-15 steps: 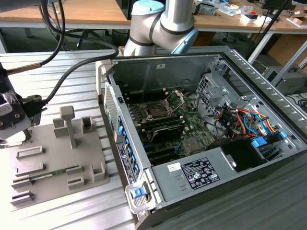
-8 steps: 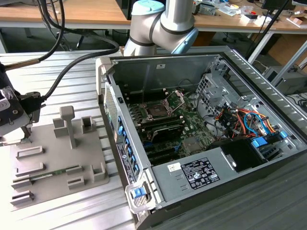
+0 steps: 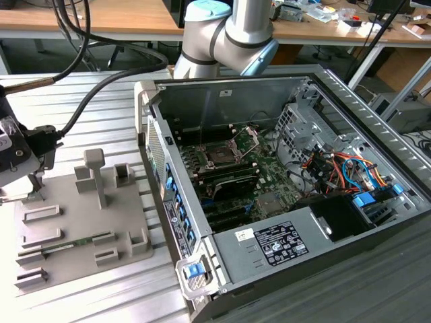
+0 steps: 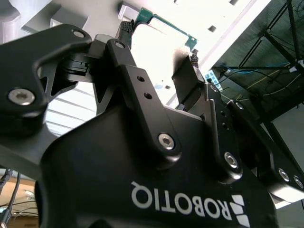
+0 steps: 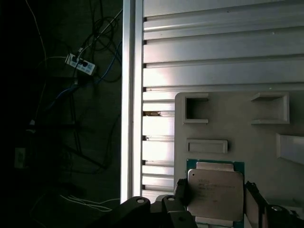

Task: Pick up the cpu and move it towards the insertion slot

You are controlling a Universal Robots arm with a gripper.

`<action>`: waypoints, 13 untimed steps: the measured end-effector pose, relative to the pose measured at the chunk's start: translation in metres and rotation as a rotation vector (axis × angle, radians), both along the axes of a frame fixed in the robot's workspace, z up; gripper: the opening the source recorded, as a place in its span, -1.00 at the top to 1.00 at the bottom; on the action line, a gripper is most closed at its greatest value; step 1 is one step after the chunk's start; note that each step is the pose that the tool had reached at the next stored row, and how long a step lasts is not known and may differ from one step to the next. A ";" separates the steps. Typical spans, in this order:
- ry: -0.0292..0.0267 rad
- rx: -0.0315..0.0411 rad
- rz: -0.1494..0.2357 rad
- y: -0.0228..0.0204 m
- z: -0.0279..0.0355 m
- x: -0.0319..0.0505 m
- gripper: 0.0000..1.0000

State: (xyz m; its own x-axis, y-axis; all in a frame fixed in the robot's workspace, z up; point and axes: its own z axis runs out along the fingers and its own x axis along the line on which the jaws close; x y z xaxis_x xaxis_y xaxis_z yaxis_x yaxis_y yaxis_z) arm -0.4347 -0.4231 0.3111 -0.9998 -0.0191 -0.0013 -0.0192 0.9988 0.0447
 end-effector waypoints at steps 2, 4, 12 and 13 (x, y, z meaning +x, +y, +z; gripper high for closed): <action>0.0000 0.0000 0.000 0.0000 0.0016 0.0000 -0.09; 0.0001 0.0000 0.000 0.0000 0.0037 0.0000 -0.09; -0.0001 0.0001 0.000 0.0000 0.0102 0.0000 -0.09; -0.0001 0.0000 0.000 0.0000 0.0110 0.0000 -0.09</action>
